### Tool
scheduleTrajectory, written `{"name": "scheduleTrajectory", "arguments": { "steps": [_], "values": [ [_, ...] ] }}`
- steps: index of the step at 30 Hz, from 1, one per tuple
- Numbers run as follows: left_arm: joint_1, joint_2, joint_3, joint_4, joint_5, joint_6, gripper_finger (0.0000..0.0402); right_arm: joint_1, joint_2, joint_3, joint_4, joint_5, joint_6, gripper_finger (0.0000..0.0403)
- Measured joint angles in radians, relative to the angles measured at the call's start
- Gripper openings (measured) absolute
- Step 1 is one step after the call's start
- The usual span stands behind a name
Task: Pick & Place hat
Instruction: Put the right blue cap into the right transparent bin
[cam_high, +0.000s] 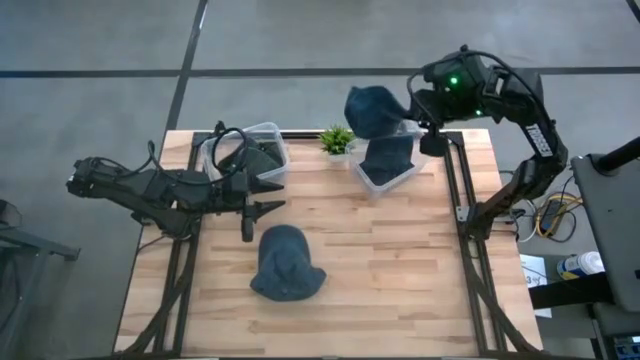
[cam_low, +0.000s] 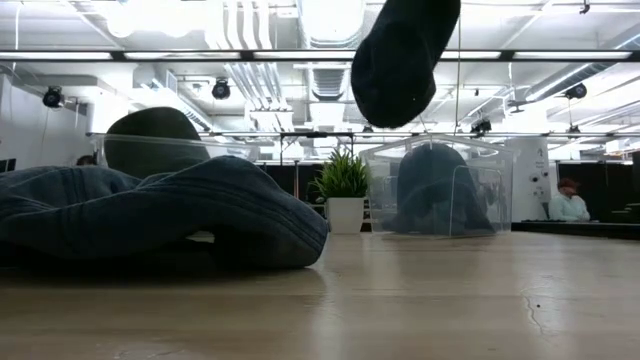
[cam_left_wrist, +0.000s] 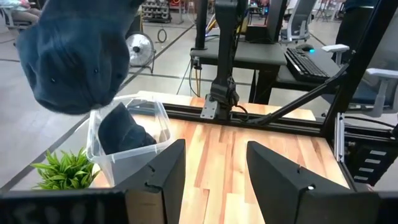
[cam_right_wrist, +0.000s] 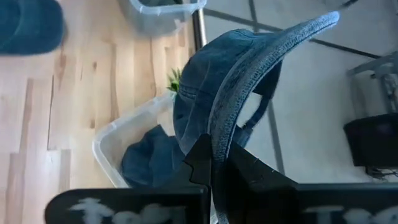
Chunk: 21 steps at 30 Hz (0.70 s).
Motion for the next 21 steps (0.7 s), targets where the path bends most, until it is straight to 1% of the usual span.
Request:
{"name": "scheduleTrajectory", "arguments": {
  "steps": [2,6,10,13,15,21],
  "values": [
    [0.000,0.000,0.000,-0.003,0.000,-0.007,0.0163,-0.019,0.000,-0.029,0.000,-0.023,-0.018,0.0008],
    [0.000,0.000,0.000,-0.002,-0.001,-0.014,0.0163,-0.046,-0.014,-0.106,0.000,-0.031,-0.039,0.0008],
    [0.000,0.000,0.000,-0.002,-0.008,-0.023,0.0163,-0.071,-0.070,-0.184,0.000,-0.036,-0.051,0.0008],
    [0.000,0.000,0.000,-0.002,-0.011,-0.029,0.0163,-0.092,-0.126,-0.251,0.000,-0.075,-0.062,0.0008],
    [0.001,0.000,0.000,-0.002,-0.011,-0.031,0.0163,-0.103,-0.155,-0.298,-0.001,-0.079,-0.079,0.0008],
    [0.008,0.000,0.000,-0.001,-0.012,-0.037,0.0163,-0.119,-0.183,-0.433,0.000,-0.110,-0.152,0.0008]
  ]
}}
